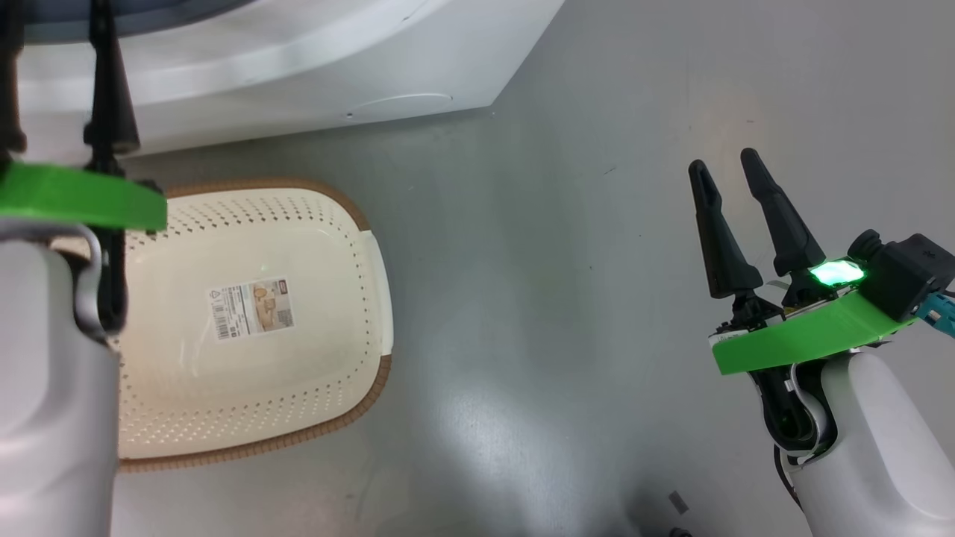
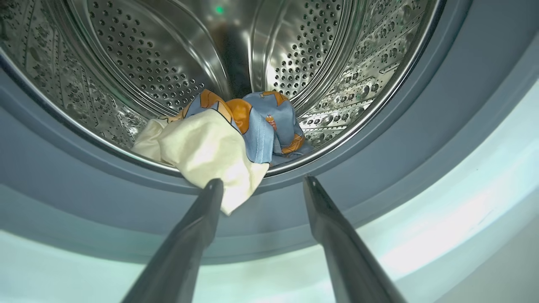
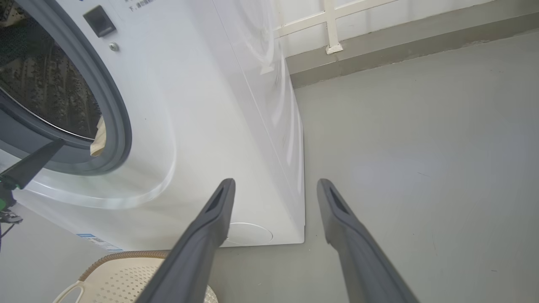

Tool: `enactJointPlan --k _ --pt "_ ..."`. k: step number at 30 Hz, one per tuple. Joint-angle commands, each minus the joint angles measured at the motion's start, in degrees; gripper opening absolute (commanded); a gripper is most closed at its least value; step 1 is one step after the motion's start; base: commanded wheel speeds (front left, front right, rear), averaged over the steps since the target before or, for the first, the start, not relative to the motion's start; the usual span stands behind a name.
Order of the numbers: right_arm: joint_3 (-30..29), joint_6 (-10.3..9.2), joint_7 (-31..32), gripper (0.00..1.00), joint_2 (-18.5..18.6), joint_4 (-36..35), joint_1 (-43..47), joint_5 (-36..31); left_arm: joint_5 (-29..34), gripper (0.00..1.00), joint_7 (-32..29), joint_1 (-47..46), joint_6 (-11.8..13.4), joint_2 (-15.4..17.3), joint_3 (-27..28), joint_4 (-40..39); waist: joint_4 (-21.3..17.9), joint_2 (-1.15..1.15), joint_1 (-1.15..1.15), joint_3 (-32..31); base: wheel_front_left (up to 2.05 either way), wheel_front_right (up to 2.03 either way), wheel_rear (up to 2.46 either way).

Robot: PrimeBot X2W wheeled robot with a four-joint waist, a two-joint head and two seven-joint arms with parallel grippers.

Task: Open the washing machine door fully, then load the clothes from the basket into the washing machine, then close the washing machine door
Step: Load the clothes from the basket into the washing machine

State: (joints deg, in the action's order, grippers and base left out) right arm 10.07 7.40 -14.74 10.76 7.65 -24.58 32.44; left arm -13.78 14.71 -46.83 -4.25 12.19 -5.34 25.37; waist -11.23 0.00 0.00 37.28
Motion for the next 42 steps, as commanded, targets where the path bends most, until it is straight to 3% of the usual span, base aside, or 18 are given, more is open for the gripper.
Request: enactJointPlan --k 1,10,17,30,42 --pt "0.61 0.09 -0.26 1.0 0.34 -1.36 2.01 0.24 -0.08 1.0 -0.01 3.15 0.92 1.98 1.24 -3.41 0.04 0.0 0.0 -0.11 0.0 0.0 0.0" --pt "-0.59 0.09 -0.26 1.0 0.6 -1.5 2.41 -0.1 0.77 1.0 0.19 14.4 4.23 1.23 1.81 -13.38 0.27 0.0 0.0 -2.38 0.0 0.0 0.0" --pt "-0.93 0.09 -0.26 1.0 1.29 -1.3 3.33 -0.42 0.04 1.0 0.27 22.01 5.2 -0.24 2.6 -17.96 1.41 0.0 0.0 -5.45 0.0 0.0 0.0" --pt "-0.63 0.09 -0.26 1.0 2.72 -0.47 5.3 -0.77 0.27 1.0 0.29 29.56 5.21 -2.97 4.79 -21.2 3.52 0.0 0.0 -11.98 0.0 0.0 0.0" --pt "-0.03 0.09 -0.26 1.0 3.99 0.82 8.39 -0.75 -0.03 1.0 0.29 35.75 3.47 -5.94 6.39 -21.5 5.87 0.0 0.0 -20.21 0.0 0.0 0.0"
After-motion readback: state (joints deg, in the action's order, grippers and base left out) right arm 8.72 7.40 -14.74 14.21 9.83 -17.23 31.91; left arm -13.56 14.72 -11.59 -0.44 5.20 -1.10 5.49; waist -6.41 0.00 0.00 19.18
